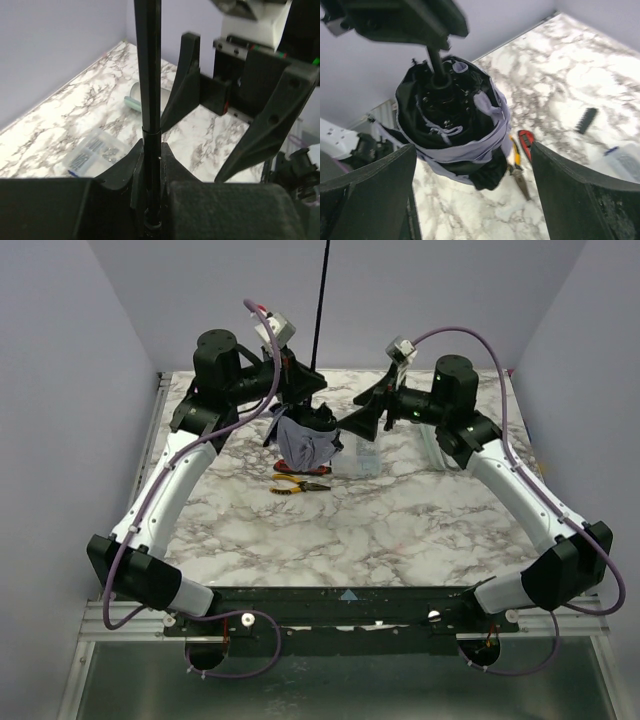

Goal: Open the umbrella

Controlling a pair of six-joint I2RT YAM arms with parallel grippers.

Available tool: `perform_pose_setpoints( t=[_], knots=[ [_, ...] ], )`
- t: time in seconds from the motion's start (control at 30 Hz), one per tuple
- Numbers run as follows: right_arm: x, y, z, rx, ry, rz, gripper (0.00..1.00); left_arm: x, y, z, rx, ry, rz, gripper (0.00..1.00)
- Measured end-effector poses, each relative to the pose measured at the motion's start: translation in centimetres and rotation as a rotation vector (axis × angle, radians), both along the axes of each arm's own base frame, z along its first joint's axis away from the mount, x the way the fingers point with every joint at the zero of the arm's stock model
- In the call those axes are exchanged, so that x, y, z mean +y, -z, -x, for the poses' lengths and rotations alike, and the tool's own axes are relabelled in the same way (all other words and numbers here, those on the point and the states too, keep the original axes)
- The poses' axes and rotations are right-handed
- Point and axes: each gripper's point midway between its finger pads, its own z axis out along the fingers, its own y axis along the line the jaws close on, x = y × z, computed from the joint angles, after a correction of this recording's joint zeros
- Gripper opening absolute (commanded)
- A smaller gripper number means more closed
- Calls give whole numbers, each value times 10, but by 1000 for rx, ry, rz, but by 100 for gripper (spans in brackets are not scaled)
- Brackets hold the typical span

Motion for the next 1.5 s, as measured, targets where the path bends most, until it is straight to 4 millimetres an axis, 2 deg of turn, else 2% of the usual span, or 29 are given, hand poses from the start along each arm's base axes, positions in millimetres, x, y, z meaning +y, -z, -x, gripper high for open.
perform_pose_setpoints(
  t=[0.07,0.17,0.37,0.63,0.8,0.9,0.97,1.0,1.07,1.13,1.2,1.27,1.43,1.5],
  knots=[
    [-9,-8,-5,-24,36,9,96,1,3,2,-42,2,-49,0],
    [-13,-17,-3,-54,52,17,96,3,10,7,-87,13,-109,0],
    [-18,-17,-1,-82,69,43,100,22,8,4,-89,-22,-83,0],
    [-29,-14,-9,-95,148,81,100,48,-20,-13,-175,-123,-26,0],
    [-42,-27,-10,-133,228,87,100,87,-46,-40,-224,-293,57,0],
    [-48,-32,-8,-151,259,87,100,98,-54,-46,-258,-340,77,0],
    [-51,-32,-6,-155,267,87,100,83,-53,-37,-289,-282,56,0],
    [-52,-32,-5,-158,267,88,100,66,-49,-26,-303,-223,33,0],
    [-53,-31,-3,-162,265,93,99,17,-35,17,-327,-27,-9,0],
    [-53,-30,-3,-169,264,101,99,-17,-15,65,-324,159,-26,0],
    [-54,-28,-3,-176,261,115,99,-27,-2,92,-306,247,-34,0],
    [-55,-26,-2,-182,258,130,99,-24,2,94,-316,251,-52,0],
    [-63,-22,-3,-170,285,154,98,-11,-2,78,-417,198,-95,0],
    [-65,-22,-3,-163,291,153,95,-10,-8,75,-475,188,-108,0]
  ],
)
